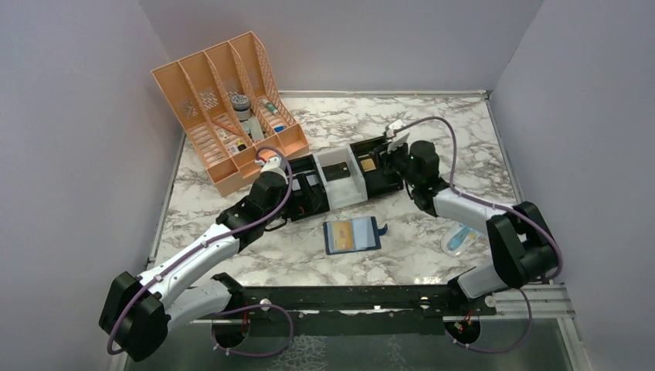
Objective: Take the credit cards out of the card holder
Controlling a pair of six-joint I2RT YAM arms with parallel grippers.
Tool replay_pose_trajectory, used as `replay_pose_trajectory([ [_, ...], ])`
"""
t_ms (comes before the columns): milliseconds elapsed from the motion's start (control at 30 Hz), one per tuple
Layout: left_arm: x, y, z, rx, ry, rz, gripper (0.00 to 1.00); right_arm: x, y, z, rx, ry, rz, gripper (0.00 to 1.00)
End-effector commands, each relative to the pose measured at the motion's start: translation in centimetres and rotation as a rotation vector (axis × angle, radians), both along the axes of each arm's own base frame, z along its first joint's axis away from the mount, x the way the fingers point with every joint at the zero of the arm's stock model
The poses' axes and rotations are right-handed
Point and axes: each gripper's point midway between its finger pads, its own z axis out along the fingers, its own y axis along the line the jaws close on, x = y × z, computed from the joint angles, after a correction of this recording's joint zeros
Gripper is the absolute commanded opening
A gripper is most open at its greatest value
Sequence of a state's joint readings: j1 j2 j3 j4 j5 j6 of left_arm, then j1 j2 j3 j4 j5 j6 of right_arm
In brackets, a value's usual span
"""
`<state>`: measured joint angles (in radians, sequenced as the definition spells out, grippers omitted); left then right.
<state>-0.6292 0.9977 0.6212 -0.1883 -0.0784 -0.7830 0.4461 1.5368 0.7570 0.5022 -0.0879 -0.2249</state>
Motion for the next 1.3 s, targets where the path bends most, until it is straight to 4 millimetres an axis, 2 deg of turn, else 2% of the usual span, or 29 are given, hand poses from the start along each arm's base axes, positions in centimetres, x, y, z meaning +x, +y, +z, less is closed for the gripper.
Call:
replay_pose_trajectory([
  [0, 0.0, -1.3, 0.1, -0.051, -0.004, -0.052, 0.99, -4.7, 3.2, 2.4, 0.509, 0.236, 0.053, 0.47],
  [100, 0.0, -1.7, 0.2, -0.067, -0.011, -0.068, 0.99, -8.1, 4.9, 1.1, 0.666, 0.497, 0.097, 0.46],
  [167, 0.0, -1.6, 0.3, -0.069, -0.019, -0.069, 0.99, -10.3, 5.7, -0.1, 0.697, 0.651, 0.133, 0.46],
  [267, 0.0, -1.4, 0.4, -0.063, -0.03, -0.062, 0.99, -13.1, 6.4, -1.2, 0.729, 0.793, 0.194, 0.45],
  [500, -0.1, -1.6, 0.7, -0.072, -0.036, -0.073, 0.99, -15.6, 6.2, -2.9, 0.664, 0.894, 0.205, 0.45],
  [567, -0.3, -1.9, 0.5, -0.081, -0.031, -0.094, 0.99, -16.6, 6.0, -3.9, 0.654, 0.945, 0.179, 0.46],
  [667, -0.8, -2.3, -0.6, -0.086, 0.0, -0.125, 0.98, -18.6, 4.8, -6.7, 0.677, 1.042, 0.08, 0.46],
  [700, -1.1, -2.6, -0.8, -0.095, 0.014, -0.145, 0.97, -19.1, 4.8, -6.9, 0.69, 1.042, 0.09, 0.46],
  [833, -2.3, -4.6, -1.2, -0.169, 0.041, -0.247, 0.92, -20.4, 5.2, -7.2, 0.691, 1.086, 0.124, 0.46],
  [967, -3.2, -6.4, -1.6, -0.158, 0.054, -0.343, 0.88, -21.5, 6.8, -7.5, 0.658, 1.132, 0.175, 0.45],
  [1100, -3.7, -7.7, -2.7, -0.117, 0.083, -0.371, 0.81, -21.6, 8.0, -8.0, 0.64, 1.158, 0.172, 0.44],
  [1267, -3.8, -8.2, -3.5, -0.098, 0.103, -0.352, 0.72, -20.9, 8.1, -9.3, 0.615, 1.18, 0.112, 0.4],
])
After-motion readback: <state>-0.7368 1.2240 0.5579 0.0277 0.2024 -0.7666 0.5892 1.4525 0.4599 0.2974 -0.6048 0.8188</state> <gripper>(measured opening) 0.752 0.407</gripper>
